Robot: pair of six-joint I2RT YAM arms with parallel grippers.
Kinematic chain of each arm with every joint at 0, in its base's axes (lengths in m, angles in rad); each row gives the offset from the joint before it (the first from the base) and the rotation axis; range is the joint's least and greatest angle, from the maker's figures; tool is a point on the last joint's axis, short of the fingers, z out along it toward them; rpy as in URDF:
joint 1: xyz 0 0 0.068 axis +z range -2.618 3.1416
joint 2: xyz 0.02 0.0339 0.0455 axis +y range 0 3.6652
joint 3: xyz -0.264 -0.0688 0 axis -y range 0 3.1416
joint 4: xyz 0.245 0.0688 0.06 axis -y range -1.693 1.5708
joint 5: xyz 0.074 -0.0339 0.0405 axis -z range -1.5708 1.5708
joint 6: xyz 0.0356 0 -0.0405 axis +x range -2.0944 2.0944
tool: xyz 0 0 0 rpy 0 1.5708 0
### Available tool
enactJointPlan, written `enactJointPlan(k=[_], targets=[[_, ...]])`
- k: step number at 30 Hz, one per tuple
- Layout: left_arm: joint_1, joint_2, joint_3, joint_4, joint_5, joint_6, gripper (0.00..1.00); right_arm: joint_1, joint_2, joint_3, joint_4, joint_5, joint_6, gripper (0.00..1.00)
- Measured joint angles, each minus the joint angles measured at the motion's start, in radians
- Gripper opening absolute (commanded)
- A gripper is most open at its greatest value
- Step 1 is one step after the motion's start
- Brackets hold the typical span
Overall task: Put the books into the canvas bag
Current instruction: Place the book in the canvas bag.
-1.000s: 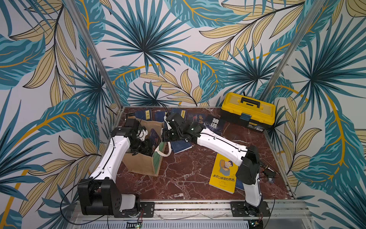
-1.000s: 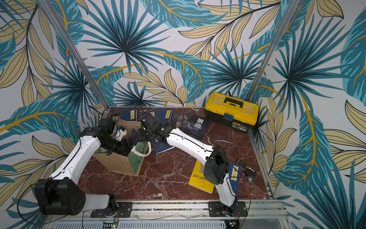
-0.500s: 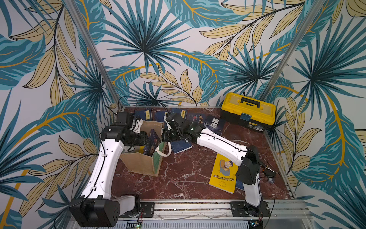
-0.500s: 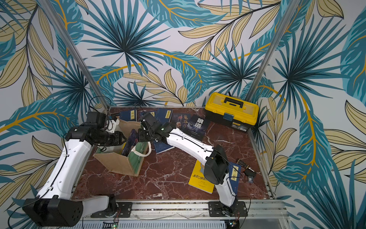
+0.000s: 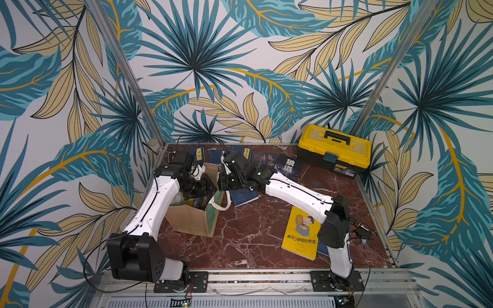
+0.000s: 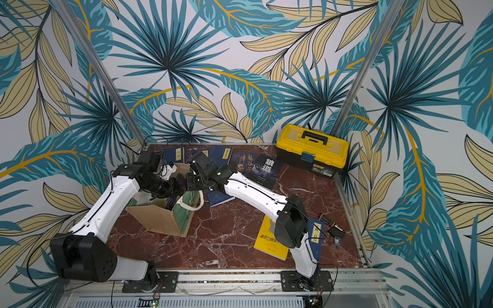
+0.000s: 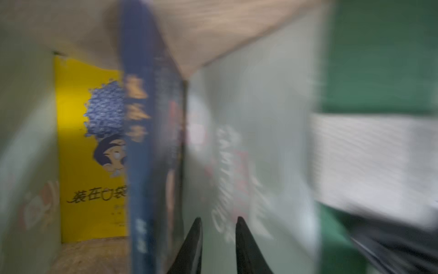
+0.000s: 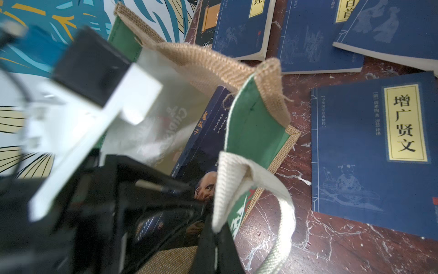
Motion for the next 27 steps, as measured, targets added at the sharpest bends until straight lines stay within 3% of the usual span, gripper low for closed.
enactJointPlan(k=[7, 15, 20, 27], targets=[[0.062, 0.101, -0.087, 0.044, -0.176, -0.018, 0.48, 0.0, 0.0, 0.0, 0.004, -0.004, 0.0, 0.0], [0.064, 0.092, -0.093, 0.064, -0.226, -0.018, 0.5, 0.0, 0.0, 0.0, 0.011, -0.014, 0.0, 0.0], [0.065, 0.014, -0.092, 0.061, -0.2, -0.015, 0.5, 0.0, 0.0, 0.0, 0.02, -0.019, -0.003, 0.27], [0.065, -0.16, -0.027, 0.044, -0.122, -0.018, 0.5, -0.001, -0.003, 0.002, 0.012, -0.014, -0.026, 0.41]])
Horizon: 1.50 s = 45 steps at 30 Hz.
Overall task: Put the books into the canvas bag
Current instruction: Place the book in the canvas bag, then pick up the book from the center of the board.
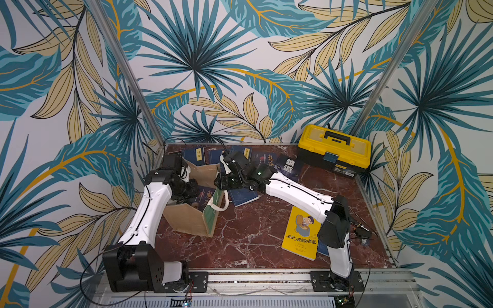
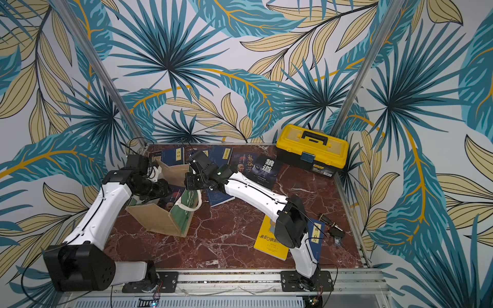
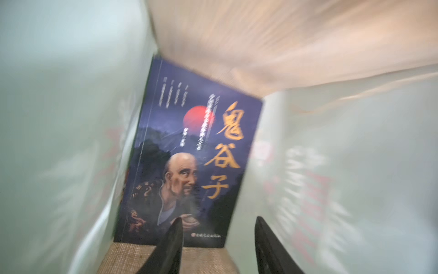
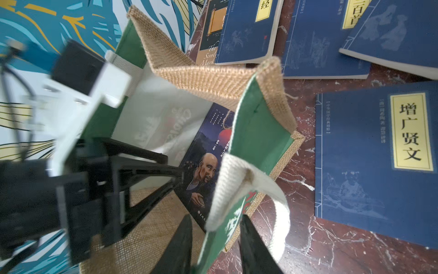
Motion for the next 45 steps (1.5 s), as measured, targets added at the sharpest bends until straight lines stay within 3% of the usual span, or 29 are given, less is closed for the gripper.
enactJointPlan(k=[6, 12, 22, 29, 36, 42, 45], targets=[[-0.047, -0.119, 0.066, -0.004, 0.041, -0.035, 0.5, 0.0, -0.066, -0.028, -0.051, 0.06, -0.025, 0.48], [-0.262, -0.168, 0.114, -0.005, 0.002, -0.132, 0.5, -0.021, -0.261, -0.213, -0.067, 0.143, -0.026, 0.51], [-0.71, -0.074, 0.173, -0.004, -0.212, -0.293, 0.5, -0.203, -0.611, -0.78, -0.08, 0.243, 0.043, 0.6], [-0.908, 0.113, 0.174, 0.076, -0.309, -0.372, 0.52, -0.368, -0.963, -1.174, -0.149, 0.283, 0.142, 0.67], [-1.011, 0.307, 0.173, 0.26, -0.243, -0.44, 0.54, -0.446, -1.123, -1.398, -0.212, 0.276, 0.253, 0.73], [-1.05, 0.461, 0.134, 0.433, -0.096, -0.514, 0.54, -0.477, -1.093, -1.459, -0.222, 0.256, 0.296, 0.75], [-1.061, 0.503, 0.094, 0.509, -0.029, -0.553, 0.54, -0.483, -1.055, -1.459, -0.209, 0.241, 0.296, 0.71]])
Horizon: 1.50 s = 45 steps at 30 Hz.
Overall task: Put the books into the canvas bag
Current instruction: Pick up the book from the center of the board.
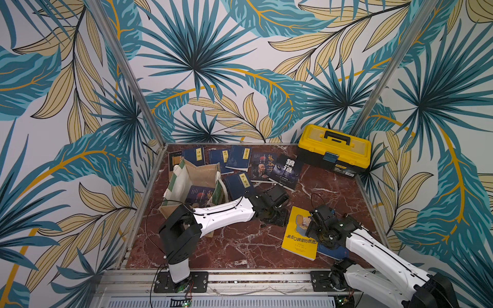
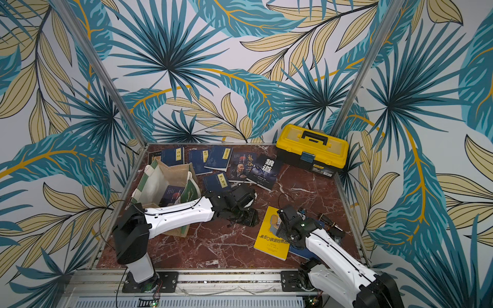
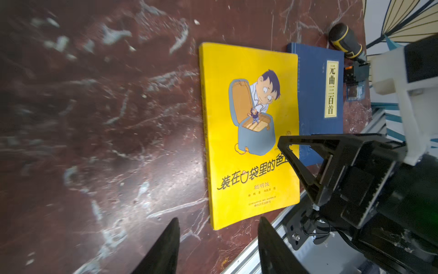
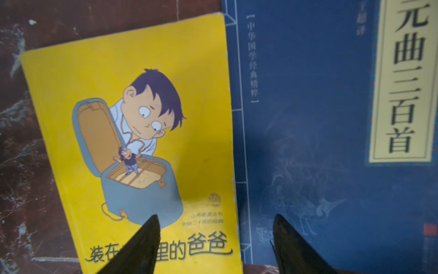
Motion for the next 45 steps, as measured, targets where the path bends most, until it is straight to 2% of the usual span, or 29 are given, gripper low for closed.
enactJointPlan(k=[6, 11, 15, 23, 30, 45], targets=[[-0.002, 0.011, -0.067, 0.111, 0.069, -0.056, 0.55, -0.001, 0.09, -0.007, 0.084, -0.08, -0.006, 0.58], [0.015, 0.003, -0.116, 0.16, 0.084, -0.082, 0.55, -0.005, 0.182, 0.02, 0.162, -0.159, -0.018, 0.55], [0.064, -0.03, -0.191, 0.178, 0.087, -0.101, 0.56, -0.005, 0.282, 0.079, 0.202, -0.208, -0.051, 0.55], [0.159, -0.16, -0.365, 0.236, 0.068, -0.161, 0.56, -0.005, 0.436, 0.177, 0.295, -0.286, -0.116, 0.42], [0.179, -0.205, -0.504, 0.357, 0.074, -0.235, 0.56, -0.005, 0.475, 0.183, 0.37, -0.341, -0.137, 0.39], [0.18, -0.136, -0.534, 0.56, 0.146, -0.286, 0.59, -0.007, 0.471, 0.157, 0.436, -0.377, -0.154, 0.25]])
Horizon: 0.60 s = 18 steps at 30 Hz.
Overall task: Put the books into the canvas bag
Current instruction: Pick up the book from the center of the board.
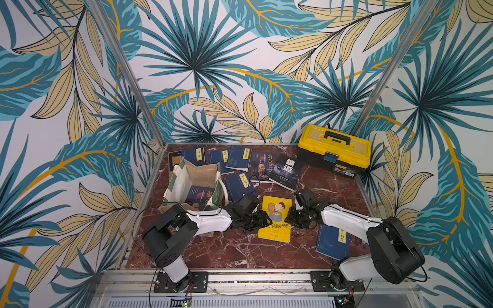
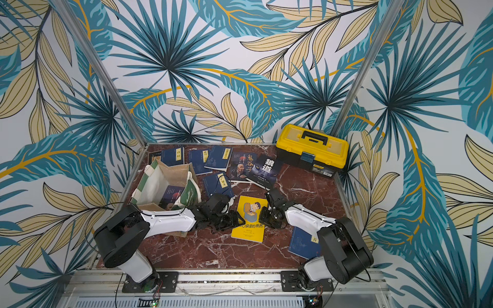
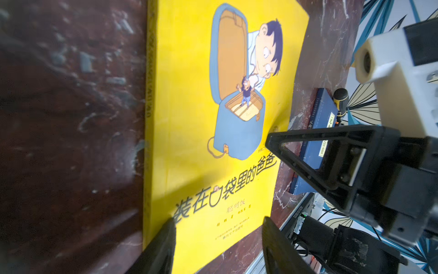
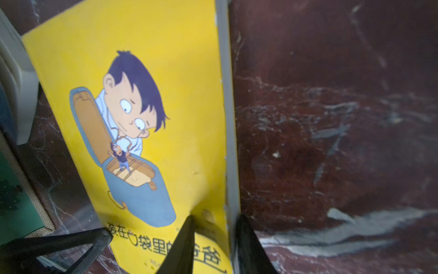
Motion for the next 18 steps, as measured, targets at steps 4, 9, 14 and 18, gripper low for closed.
enactJointPlan(k=[4, 9, 14, 18], targets=[[0.006, -0.002, -0.019, 0.032, 0.002, -0.01, 0.59, -0.001, -0.002, 0.0, 0.003, 0.0, -0.005, 0.22], [0.027, -0.027, -0.06, 0.061, 0.013, -0.014, 0.59, -0.002, -0.008, 0.0, -0.003, 0.005, -0.016, 0.2], [0.056, -0.045, -0.085, 0.062, 0.012, -0.014, 0.59, -0.002, -0.01, 0.0, -0.006, 0.01, -0.023, 0.19], [0.063, -0.025, -0.091, 0.043, 0.015, -0.016, 0.59, -0.002, -0.01, -0.001, -0.005, 0.008, -0.024, 0.19]])
